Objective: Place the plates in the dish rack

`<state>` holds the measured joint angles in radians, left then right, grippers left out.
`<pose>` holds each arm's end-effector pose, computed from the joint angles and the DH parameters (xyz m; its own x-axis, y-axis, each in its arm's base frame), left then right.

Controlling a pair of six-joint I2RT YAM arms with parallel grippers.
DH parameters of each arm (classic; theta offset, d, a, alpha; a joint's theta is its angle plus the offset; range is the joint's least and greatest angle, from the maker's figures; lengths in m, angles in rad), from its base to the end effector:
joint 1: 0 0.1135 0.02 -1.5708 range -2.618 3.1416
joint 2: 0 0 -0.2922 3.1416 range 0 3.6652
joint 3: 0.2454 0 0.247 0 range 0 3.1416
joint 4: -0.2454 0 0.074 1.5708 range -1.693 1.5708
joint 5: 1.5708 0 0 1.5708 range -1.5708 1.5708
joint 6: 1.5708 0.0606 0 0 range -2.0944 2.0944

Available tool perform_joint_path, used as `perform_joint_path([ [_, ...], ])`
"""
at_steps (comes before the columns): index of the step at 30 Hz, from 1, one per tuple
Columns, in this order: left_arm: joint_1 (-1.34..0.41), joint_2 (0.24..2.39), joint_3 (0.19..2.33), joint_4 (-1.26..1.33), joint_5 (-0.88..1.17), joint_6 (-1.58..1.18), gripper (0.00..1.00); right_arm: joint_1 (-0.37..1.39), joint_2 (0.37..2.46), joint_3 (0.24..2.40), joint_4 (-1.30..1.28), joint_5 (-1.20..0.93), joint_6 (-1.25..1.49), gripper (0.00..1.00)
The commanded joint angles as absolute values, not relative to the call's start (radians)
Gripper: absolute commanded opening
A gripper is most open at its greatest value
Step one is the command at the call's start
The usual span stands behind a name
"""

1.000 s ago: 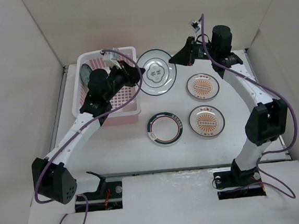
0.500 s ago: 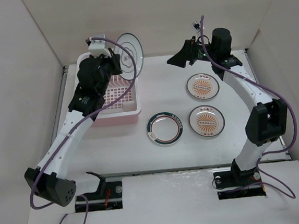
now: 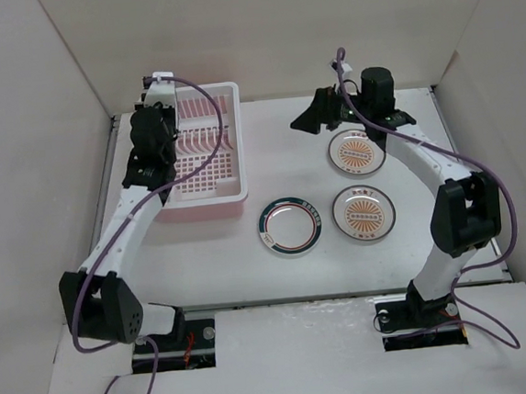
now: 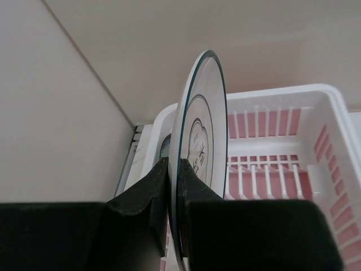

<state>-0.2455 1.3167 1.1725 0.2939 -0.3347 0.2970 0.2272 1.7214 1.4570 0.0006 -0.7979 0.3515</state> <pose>0.3172 -0.0590 0.4408 0.1133 0.2566 -0.9599 -0.1241 0.9622 0.2425 0.4024 0.1376 0.3674 -0.5245 0.1255 -0.8421 -0.6924 0.5127 0.5077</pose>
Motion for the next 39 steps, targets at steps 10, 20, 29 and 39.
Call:
perform_joint_path([
  [10, -0.114, 1.526, 1.21, 0.558, -0.216, 0.295, 0.0, 0.307, 1.667, 1.431, 0.021, -0.769, 0.301, 1.0],
  [20, -0.095, 1.654, 1.233, 0.618, -0.239, 0.314, 0.0, 0.316, 1.686, 1.44, 0.021, -0.769, 0.282, 1.0],
  [29, -0.064, 1.683, 1.233, 0.637, -0.23, 0.305, 0.0, 0.325, 1.727, 1.471, 0.021, -0.778, 0.282, 1.0],
  [39, -0.064, 1.747, 1.233, 0.627, -0.203, 0.264, 0.0, 0.325, 1.736, 1.471, 0.021, -0.778, 0.273, 1.0],
])
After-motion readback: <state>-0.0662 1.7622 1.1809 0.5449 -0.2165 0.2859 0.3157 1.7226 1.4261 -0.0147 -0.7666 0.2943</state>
